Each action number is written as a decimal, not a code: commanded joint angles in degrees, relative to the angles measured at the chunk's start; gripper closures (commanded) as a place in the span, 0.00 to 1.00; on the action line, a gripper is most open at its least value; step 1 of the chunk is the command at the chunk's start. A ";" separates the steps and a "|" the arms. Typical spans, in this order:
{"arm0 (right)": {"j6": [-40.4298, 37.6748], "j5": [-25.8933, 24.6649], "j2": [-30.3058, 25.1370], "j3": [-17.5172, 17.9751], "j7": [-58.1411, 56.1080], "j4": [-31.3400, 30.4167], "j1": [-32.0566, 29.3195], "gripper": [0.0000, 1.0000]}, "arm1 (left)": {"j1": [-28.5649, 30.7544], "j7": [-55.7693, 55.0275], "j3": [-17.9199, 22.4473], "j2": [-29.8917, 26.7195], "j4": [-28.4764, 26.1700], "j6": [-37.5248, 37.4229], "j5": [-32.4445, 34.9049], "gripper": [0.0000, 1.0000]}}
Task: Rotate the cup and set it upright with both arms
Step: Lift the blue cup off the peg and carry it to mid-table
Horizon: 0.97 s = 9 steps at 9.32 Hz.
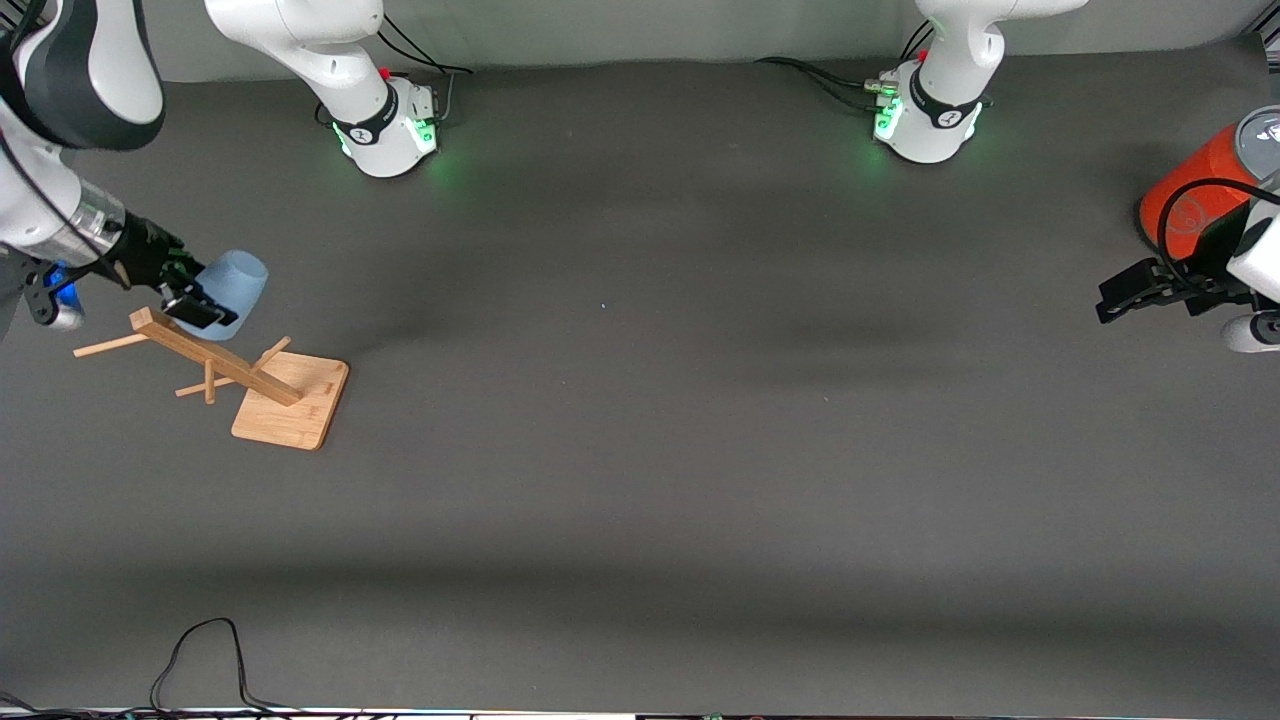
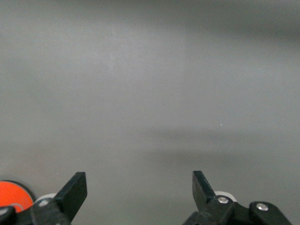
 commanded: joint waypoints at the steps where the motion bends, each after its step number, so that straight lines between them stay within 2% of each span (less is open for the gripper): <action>1: -4.02 0.63 -4.57 -0.11 7.81 0.54 5.73 0.37 | 0.12 0.99 0.01 0.52 1.39 -1.42 -0.37 0.00; 3: -6.05 0.28 -5.90 0.15 17.46 1.59 12.84 0.37 | 0.21 0.99 0.01 0.52 1.39 -1.33 -0.37 0.00; 5: -6.68 0.02 -4.85 0.33 29.05 3.70 20.22 0.37 | 0.21 0.99 0.01 0.60 1.39 -1.33 -0.37 0.00; 7: -6.15 0.10 0.22 0.33 41.88 7.82 28.31 0.38 | 0.21 1.08 0.01 0.52 1.39 -1.33 -0.37 0.00; 9: -5.36 0.10 9.78 0.33 54.36 15.10 35.70 0.38 | 0.21 1.43 0.01 0.60 1.39 -1.33 -0.37 0.00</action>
